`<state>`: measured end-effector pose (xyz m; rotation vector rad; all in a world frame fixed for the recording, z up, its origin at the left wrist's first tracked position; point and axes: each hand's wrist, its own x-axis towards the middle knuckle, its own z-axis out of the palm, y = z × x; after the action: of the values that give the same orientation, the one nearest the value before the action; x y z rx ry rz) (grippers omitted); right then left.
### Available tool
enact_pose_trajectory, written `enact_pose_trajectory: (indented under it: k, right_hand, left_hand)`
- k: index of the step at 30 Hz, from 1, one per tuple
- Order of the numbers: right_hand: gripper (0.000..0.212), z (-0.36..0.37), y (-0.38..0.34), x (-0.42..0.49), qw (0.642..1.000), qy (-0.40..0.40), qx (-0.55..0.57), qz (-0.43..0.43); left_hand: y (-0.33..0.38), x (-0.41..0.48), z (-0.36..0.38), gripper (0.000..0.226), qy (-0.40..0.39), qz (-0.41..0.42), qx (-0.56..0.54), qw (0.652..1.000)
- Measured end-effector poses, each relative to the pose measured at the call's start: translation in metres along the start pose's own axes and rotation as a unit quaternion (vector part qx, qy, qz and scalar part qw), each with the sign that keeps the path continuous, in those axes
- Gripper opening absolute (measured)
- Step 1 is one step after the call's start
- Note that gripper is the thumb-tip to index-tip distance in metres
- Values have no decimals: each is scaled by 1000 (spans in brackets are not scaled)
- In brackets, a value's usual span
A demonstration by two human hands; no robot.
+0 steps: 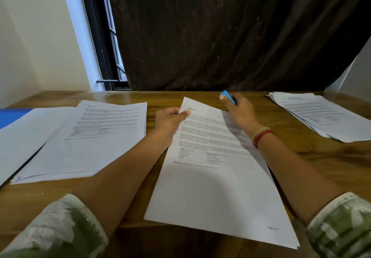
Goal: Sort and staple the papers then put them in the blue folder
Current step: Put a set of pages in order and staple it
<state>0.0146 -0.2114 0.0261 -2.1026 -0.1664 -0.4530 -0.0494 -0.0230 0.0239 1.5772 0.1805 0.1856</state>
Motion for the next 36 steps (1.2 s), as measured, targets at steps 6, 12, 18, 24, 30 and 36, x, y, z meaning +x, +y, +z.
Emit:
enact_pose_trajectory:
  k: [6, 12, 18, 24, 30, 36]
  right_hand:
    - [35, 2, -11, -7, 996, 28, 89, 1]
    - [32, -9, -35, -8, 847, 33, 487, 212]
    - [22, -9, -37, -14, 847, -69, 456, 264]
    - [9, -10, -42, -22, 817, -99, 498, 273]
    - [20, -13, -46, -23, 777, -159, 567, 224]
    - [47, -10, -48, -29, 756, -238, 591, 150]
  left_hand:
    - [-1, 0, 0, 9, 25, -1, 0, 1000]
    - [-2, 1, 2, 8, 27, 6, 20, 999]
    - [-4, 4, 2, 8, 27, 11, 24, 999]
    - [-7, 6, 2, 9, 21, 8, 7, 1000]
    - [-8, 8, 1, 7, 12, 7, -14, 1000]
    - [-8, 10, 1, 11, 13, 3, -18, 1000]
